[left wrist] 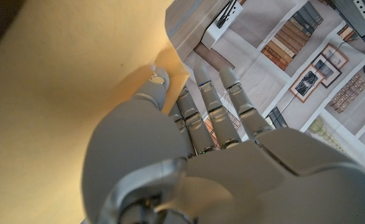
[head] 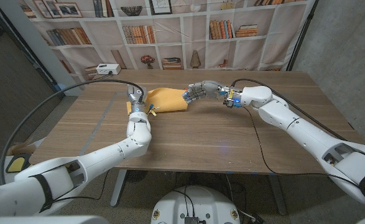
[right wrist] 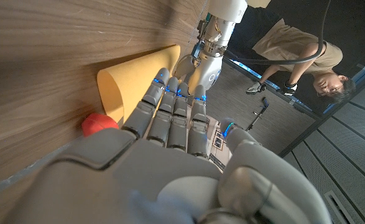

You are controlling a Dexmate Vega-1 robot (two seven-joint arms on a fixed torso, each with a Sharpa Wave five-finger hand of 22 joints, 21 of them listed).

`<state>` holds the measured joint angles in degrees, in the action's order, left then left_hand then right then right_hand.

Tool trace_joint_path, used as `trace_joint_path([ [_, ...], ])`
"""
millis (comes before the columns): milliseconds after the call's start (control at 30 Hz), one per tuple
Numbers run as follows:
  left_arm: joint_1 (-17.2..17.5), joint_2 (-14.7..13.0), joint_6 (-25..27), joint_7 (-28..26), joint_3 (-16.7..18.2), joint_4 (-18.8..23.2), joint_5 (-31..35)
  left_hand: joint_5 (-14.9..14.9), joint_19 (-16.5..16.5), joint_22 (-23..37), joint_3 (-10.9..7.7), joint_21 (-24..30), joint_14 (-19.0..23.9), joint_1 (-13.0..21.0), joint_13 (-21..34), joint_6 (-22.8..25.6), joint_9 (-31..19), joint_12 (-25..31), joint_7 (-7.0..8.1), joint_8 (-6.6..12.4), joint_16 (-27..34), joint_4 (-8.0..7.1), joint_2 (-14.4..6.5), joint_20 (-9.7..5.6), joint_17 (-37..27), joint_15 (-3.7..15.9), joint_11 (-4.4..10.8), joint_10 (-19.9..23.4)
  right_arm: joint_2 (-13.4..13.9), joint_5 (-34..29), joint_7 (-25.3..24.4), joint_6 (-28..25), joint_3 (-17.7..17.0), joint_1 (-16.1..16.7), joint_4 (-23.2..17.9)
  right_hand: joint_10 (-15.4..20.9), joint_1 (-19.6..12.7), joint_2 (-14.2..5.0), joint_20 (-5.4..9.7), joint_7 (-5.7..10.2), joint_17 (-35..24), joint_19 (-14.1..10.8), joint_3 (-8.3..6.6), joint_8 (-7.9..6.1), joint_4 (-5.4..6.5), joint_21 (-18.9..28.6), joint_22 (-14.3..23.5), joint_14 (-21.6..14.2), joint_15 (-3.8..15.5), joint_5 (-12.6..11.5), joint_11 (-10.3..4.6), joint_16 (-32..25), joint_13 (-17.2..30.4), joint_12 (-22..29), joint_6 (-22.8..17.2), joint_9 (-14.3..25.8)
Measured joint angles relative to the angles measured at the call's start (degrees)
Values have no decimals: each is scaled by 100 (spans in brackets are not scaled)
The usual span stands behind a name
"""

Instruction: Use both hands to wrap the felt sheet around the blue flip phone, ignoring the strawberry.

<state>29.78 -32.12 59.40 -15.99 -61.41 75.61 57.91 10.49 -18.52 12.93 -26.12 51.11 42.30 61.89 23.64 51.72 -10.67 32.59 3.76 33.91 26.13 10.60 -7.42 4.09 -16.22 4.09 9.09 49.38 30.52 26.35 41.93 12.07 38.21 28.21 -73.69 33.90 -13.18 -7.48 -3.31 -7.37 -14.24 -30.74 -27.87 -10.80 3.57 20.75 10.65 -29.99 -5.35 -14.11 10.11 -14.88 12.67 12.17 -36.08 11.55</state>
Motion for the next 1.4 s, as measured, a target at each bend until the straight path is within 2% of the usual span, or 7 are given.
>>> trace_joint_path([
  [133, -136, 6, 112, 173, -209, -84, 4, 15, 0, 0, 0, 39, 31, 66, 4, 43, 0, 27, 1, -10, 0, 0, 24, 0, 0, 31, 1, 62, -210, 8, 224, 55, 95, -191, 379, -246, 76, -10, 8, -38, 92, 218, 13, 22, 14, -129, -27, 305, -16, 126, 3, 192, -6, -76, 243, -10],
  [333, -302, 6, 303, 503, -492, -153, 106, 80, -10, 0, 16, 109, 148, 141, 15, 163, 0, 68, 4, -36, 0, 16, 99, -54, 51, 57, 21, 186, -466, -31, 417, 137, 228, -432, 835, -404, -88, 14, 51, -13, 227, 458, -162, 22, -210, -258, -26, 598, 16, 166, -18, 367, -17, -95, 357, -37],
  [467, -302, 6, 478, 800, -492, -153, 218, 141, -10, 0, 17, 147, 217, 188, 15, 216, 0, 70, 12, -58, -23, 16, 146, -54, 102, 70, 39, 252, -683, -31, 417, 137, 335, -629, 1221, -447, -103, 28, 52, -11, 252, 540, -153, 22, -249, -303, -26, 698, 28, 166, -19, 405, -17, -95, 396, -37],
  [533, -447, -37, 570, 955, -790, -153, 277, 147, -10, 0, 12, 148, 272, 194, 15, 224, 0, 90, 5, -58, -39, 12, 152, -54, 120, 83, 42, 268, -811, -31, 417, 137, 393, -741, 1453, -505, -141, -9, 83, -11, 253, 597, -152, 22, -250, -358, -48, 779, 73, 182, -22, 427, -17, -116, 396, -37],
  [833, -588, -145, 871, 1566, -1133, 9, 508, 435, 1, -42, -195, 274, 549, 183, 61, 327, 0, 113, 3, -81, -174, -49, 298, -126, 239, 186, 2, 431, -1395, -457, 769, 766, 611, -1207, 2601, -778, -102, 40, 242, -5, 253, 1121, -66, 21, -335, -650, -54, 1432, 193, 292, -39, 476, -16, -115, 525, -36],
  [1167, -665, -234, 993, 2039, -1328, 167, 670, 584, 1, -69, -297, 362, 649, 131, 98, 420, -2, 135, -6, -121, -241, -58, 411, -125, 265, 191, 24, 453, -1928, -906, 449, 1591, 783, -1580, 3701, -1047, 76, 35, 473, 23, 294, 1637, 29, -23, -336, -890, -53, 1890, 486, 376, -71, 476, -16, -128, 547, -36],
  [1400, -707, -215, 1001, 2259, -1375, 165, 749, 654, 1, -95, -351, 406, 708, 112, 126, 420, -2, 135, -7, -141, -263, -81, 430, -125, 265, 234, -6, 486, -2261, -1225, 50, 1956, 932, -1831, 4359, -1025, 154, -8, 519, 41, 293, 1628, 78, -24, -286, -890, -53, 1940, 516, 376, -92, 476, -16, -91, 526, -36],
])
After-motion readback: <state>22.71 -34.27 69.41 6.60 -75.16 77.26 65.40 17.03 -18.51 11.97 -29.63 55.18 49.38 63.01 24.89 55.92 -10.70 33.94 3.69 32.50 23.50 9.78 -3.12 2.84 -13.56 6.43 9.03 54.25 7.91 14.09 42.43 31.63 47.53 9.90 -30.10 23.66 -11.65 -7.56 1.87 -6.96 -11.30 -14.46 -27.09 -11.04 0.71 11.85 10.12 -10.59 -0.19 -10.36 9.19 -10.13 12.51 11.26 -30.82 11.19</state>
